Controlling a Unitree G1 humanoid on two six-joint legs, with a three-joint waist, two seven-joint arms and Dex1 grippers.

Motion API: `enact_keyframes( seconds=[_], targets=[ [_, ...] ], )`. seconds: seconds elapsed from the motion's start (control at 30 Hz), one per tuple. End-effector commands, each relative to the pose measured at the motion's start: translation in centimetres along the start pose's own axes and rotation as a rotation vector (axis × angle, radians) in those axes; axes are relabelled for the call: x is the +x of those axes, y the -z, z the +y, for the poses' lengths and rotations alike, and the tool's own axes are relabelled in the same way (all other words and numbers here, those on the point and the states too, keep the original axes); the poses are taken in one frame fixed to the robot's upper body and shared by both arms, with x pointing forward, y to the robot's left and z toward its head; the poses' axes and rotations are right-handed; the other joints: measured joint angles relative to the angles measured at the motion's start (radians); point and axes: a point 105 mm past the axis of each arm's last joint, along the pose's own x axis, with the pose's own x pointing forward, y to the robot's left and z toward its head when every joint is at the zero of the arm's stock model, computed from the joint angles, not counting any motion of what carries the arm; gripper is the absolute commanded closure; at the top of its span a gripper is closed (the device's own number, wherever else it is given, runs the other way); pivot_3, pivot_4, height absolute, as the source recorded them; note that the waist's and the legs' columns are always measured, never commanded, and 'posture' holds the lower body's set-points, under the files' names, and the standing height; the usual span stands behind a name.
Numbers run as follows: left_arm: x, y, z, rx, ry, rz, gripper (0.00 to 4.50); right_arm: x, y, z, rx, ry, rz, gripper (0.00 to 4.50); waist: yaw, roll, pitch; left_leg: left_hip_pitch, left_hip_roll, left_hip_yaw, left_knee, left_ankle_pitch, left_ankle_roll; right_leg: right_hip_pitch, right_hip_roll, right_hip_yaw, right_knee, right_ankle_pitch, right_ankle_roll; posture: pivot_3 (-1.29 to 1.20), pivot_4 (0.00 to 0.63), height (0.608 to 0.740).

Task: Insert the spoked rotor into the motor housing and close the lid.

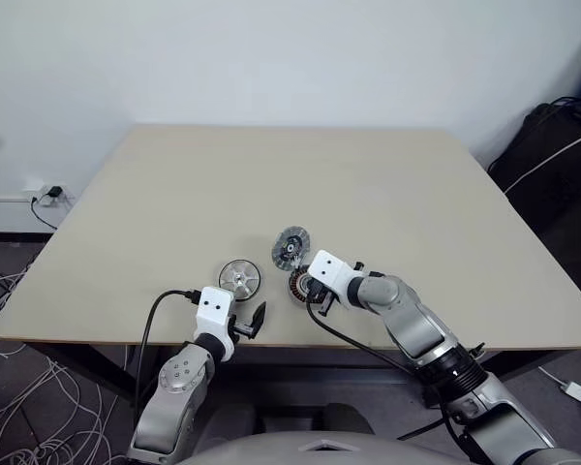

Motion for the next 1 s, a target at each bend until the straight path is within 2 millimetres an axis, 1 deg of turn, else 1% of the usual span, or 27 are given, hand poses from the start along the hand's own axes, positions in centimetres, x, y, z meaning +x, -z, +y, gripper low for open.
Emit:
enact_keyframes(
  seconds=[0.03, 0.27, 0.4, 0.53, 0.8, 1.0],
  targets=[
    [0.1, -1.4, 0.0, 0.013, 0.003, -0.056, 0.0, -0.2, -0.3, -0.6, 0.008, 0.021, -0.016, 4.49, 0.0, 0.0, 0.0, 0.0, 0.0, 0.0, 0.0, 0.0, 0.0, 0.0, 0.0, 0.0, 0.0, 0.0, 0.0, 0.0, 0.0, 0.74],
    [0.2, -1.4, 0.0, 0.013, 0.004, -0.054, 0.0, -0.5, -0.6, -0.7, -0.009, 0.021, -0.023, 4.49, 0.001, 0.0, 0.0, 0.0, 0.0, 0.0, 0.0, 0.0, 0.0, 0.0, 0.0, 0.0, 0.0, 0.0, 0.0, 0.0, 0.0, 0.74],
    [0.2, -1.3, 0.0, 0.012, 0.002, -0.055, 0.0, -0.5, -0.5, -1.1, 0.003, 0.05, -0.021, 4.49, 0.0, 0.0, 0.0, 0.0, 0.0, 0.0, 0.0, 0.0, 0.0, 0.0, 0.0, 0.0, 0.0, 0.0, 0.0, 0.0, 0.0, 0.74],
    [0.1, -1.3, 0.0, 0.012, 0.002, -0.053, 0.0, -1.0, -1.2, -1.4, 0.02, 0.066, -0.057, 4.49, 0.001, 0.0, 0.0, 0.0, 0.0, 0.0, 0.0, 0.0, 0.0, 0.0, 0.0, 0.0, 0.0, 0.0, 0.0, 0.0, 0.0, 0.74],
    [0.2, -1.2, -0.1, 0.011, 0.009, -0.05, 0.0, -2.1, -2.5, -1.5, 0.082, 0.049, -0.113, 4.49, 0.004, 0.001, 0.001, -0.002, 0.0, 0.0, 0.0, 0.0, 0.0, -0.002, 0.0, 0.0, -0.001, 0.0, 0.0, 0.0, 0.0, 0.74],
    [0.3, -1.2, -0.2, 0.009, 0.013, -0.05, 0.0, -2.3, -2.1, -1.4, 0.094, 0.036, -0.092, 4.49, 0.004, 0.001, 0.001, -0.002, 0.0, 0.0, 0.0, 0.0, 0.0, -0.002, 0.0, 0.0, -0.001, 0.0, 0.0, 0.0, 0.0, 0.74]
  ],
)
